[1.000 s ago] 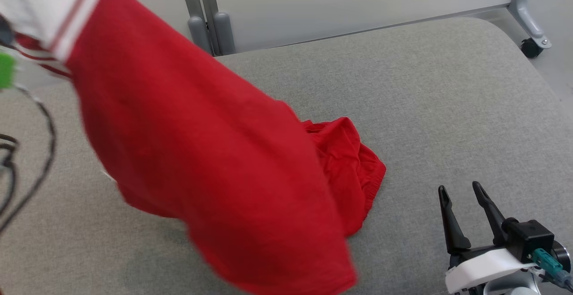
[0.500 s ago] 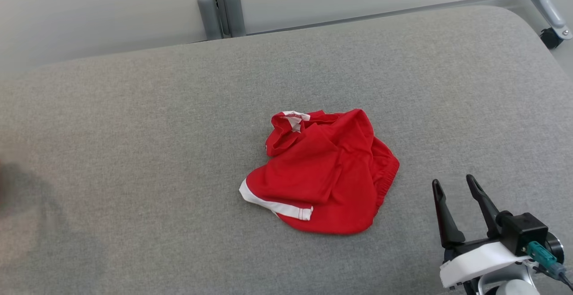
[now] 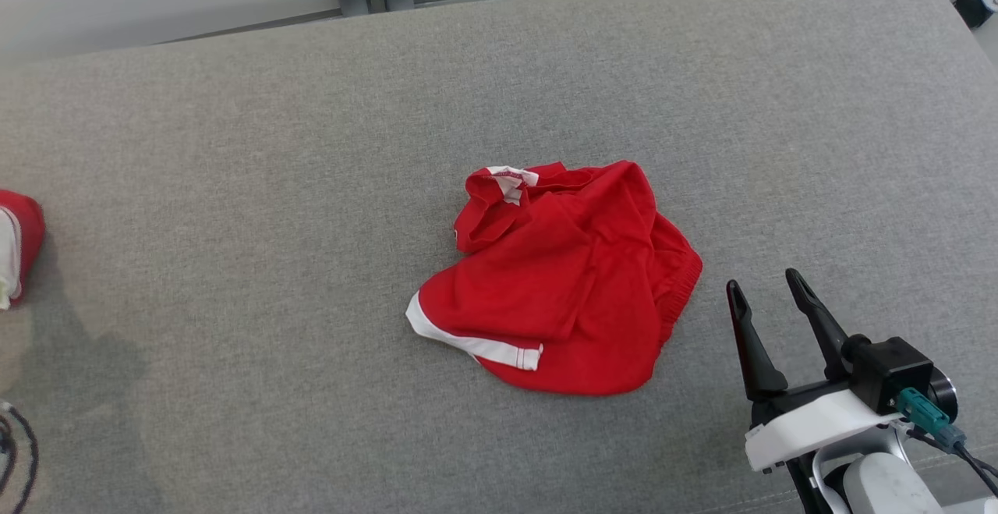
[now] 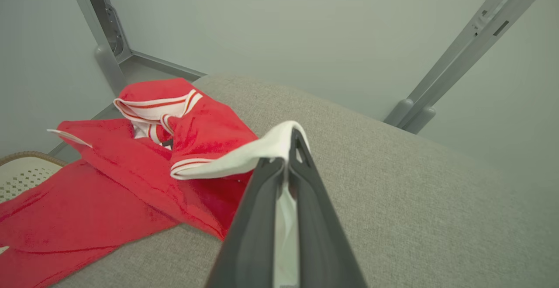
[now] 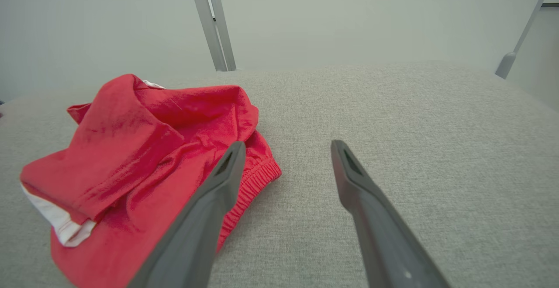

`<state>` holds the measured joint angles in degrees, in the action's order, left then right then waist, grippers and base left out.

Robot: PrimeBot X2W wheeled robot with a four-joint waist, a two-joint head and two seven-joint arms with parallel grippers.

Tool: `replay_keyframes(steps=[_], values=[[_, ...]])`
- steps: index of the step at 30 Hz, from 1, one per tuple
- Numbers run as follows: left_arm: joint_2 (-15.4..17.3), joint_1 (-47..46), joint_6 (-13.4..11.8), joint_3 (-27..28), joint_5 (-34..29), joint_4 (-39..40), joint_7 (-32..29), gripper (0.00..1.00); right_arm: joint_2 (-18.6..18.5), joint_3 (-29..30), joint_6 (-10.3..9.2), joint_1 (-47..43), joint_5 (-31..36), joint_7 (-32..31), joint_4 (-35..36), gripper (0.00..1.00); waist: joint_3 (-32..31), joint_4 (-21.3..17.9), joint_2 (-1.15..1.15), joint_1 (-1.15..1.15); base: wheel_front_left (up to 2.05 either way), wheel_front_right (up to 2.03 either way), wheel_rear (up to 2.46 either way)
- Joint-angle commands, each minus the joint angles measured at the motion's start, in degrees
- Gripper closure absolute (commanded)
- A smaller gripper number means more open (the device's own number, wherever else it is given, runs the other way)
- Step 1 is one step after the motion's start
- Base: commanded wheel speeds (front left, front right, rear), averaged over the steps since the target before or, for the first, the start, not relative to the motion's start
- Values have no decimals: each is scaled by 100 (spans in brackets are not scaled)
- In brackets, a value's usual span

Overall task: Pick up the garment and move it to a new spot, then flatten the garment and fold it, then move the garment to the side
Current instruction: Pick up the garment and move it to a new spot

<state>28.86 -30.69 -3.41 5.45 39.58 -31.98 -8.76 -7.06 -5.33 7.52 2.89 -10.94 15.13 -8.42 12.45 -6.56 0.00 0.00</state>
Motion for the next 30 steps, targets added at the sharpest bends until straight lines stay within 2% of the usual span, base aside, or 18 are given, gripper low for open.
replay_keyframes(steps=[1,3,4,5,6,11,16,21,23,24,30], values=[[-142,90,67,-36,31,-160,178,100,0,-17,-6,79,-27,3,-13,0,139,-48,0,0,0,0,0],[-342,141,103,-113,2,-416,403,100,3,-15,-7,92,-29,3,-36,0,164,-44,0,0,0,0,0],[-404,138,85,-151,-67,-525,553,92,0,-13,-6,94,-32,3,-46,0,165,-36,0,0,0,0,0],[-451,126,77,-197,-118,-620,662,57,-1,-12,-6,98,-32,3,-54,0,162,-29,0,0,0,0,0],[-498,117,72,-275,-210,-735,786,0,-5,-17,-6,99,-34,3,-65,0,153,-19,0,0,0,0,0],[-842,114,26,-412,-406,-755,1649,0,-19,45,-7,8,-23,3,-83,0,-45,52,0,0,0,0,0],[-1344,585,143,-673,-678,-156,2278,0,-6,125,-7,-166,97,3,-43,0,-345,186,0,0,0,0,0],[-1760,1469,244,-841,-1131,838,2406,0,-21,129,-7,-320,195,3,54,0,-666,294,0,0,0,0,0],[-2022,1919,338,-828,-1329,1333,2393,0,-50,138,-6,-376,226,3,111,0,-785,354,0,0,0,0,0],[-2150,2201,418,-842,-1428,1558,2386,0,-73,154,-7,-406,239,3,132,0,-850,389,0,0,0,0,0],[-2449,3310,834,-871,-2118,2240,2389,0,-160,299,-7,-599,275,3,260,0,-1128,573,0,0,0,0,0]])
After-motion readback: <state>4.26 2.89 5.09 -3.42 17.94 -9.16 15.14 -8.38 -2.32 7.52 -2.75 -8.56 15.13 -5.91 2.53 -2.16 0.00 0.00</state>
